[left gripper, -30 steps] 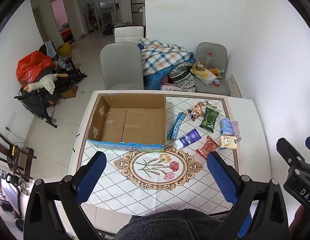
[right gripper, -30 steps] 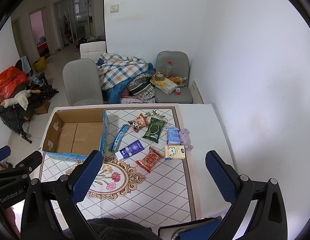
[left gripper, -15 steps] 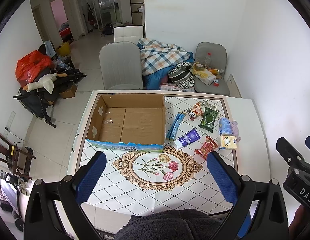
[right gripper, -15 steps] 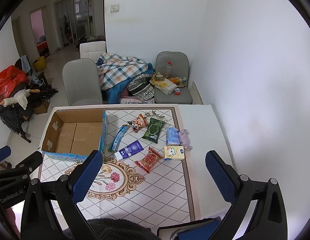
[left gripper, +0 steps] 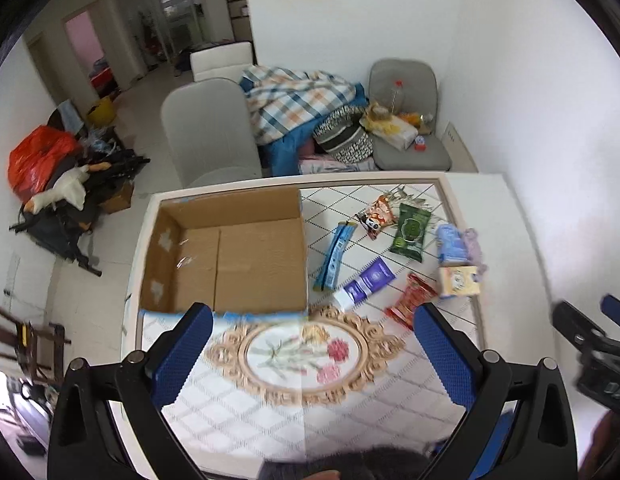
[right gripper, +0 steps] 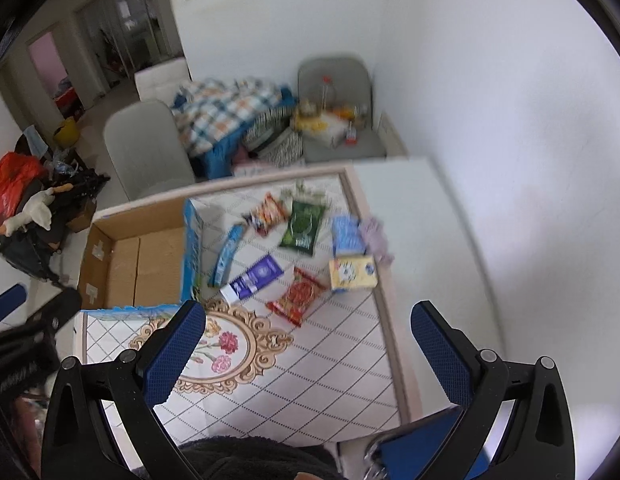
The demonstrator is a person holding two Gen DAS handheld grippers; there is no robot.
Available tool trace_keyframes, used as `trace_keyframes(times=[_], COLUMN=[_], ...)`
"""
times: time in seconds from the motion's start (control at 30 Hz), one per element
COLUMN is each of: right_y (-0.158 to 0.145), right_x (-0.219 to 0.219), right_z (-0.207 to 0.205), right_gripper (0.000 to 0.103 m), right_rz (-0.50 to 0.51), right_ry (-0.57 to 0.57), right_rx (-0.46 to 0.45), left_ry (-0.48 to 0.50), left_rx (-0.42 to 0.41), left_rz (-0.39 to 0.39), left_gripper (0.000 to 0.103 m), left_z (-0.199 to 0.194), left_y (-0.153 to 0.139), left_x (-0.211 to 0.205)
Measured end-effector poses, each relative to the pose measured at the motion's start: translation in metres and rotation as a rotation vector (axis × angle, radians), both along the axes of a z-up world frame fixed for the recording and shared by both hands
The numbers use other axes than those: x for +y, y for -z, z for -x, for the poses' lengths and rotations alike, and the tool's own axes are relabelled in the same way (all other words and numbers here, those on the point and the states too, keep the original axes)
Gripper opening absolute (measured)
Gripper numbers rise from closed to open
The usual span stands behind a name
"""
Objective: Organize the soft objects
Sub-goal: 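Grasp the green seaweed bag with left tool while right tool grasps the blue-white milk bag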
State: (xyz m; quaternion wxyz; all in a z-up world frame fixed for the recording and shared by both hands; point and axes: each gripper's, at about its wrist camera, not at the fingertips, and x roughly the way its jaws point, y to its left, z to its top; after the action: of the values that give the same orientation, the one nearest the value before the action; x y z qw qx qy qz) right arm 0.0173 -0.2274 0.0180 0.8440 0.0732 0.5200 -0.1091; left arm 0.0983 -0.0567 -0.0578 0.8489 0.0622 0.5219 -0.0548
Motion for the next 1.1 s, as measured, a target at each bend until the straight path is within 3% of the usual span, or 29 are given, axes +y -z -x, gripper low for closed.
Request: trace_keyframes(times=[0.13, 0.27, 0.43, 0.6, 0.73, 0.9, 1.0, 1.1], right_y=[0.061, 0.138, 0.232, 0.301, 0.316, 0.341, 0.360, 0.365], right_x=[-0.048, -0.101, -0.149, -0.170, -0.182, -0.195, -0.194, -0.188], right_z=[-0.046, -0.091, -0.125, -0.152, -0.181, -0.231, -0.254, -0.271], right_gripper=[0.103, 0.103, 0.103, 0.102, 0.102, 0.102, 0.100, 0.100], right_rz=[-0.080, -0.122, -0.171, -0.262, -0.279, -0.303, -0.352, -0.268], right_ry=[0.048, 0.101, 0.151, 0.158, 0.131, 0.119, 0.104, 0.083], right_rx=[0.107, 0.232, 0.375, 0.476, 0.452, 0.459, 0.479, 0.487], left_ry=[0.076, 0.215, 0.346, 0.430, 0.333, 0.183, 0.140, 0.146], left_rx=[0.138, 0.271, 0.414, 0.528, 0.578, 0.560, 0.572, 0.605], left_rz=[-0.043, -0.128, -0.149, -0.169, -0.093, -0.016, 0.021, 0.029], left_gripper=[0.103, 0.103, 0.103, 0.102, 0.101, 0.101, 0.101, 0.099], left_z=[-0.065, -0.097, -0.103, -0.099, -0.124, -0.182, -0.211, -0.232], left_y=[0.077, 0.154, 0.230, 0.295, 0.315, 0.312, 0.311, 0.319], left_x=[-0.036, -0.078, -0.134, -0.186, -0.190, -0.181, -0.183, -0.197])
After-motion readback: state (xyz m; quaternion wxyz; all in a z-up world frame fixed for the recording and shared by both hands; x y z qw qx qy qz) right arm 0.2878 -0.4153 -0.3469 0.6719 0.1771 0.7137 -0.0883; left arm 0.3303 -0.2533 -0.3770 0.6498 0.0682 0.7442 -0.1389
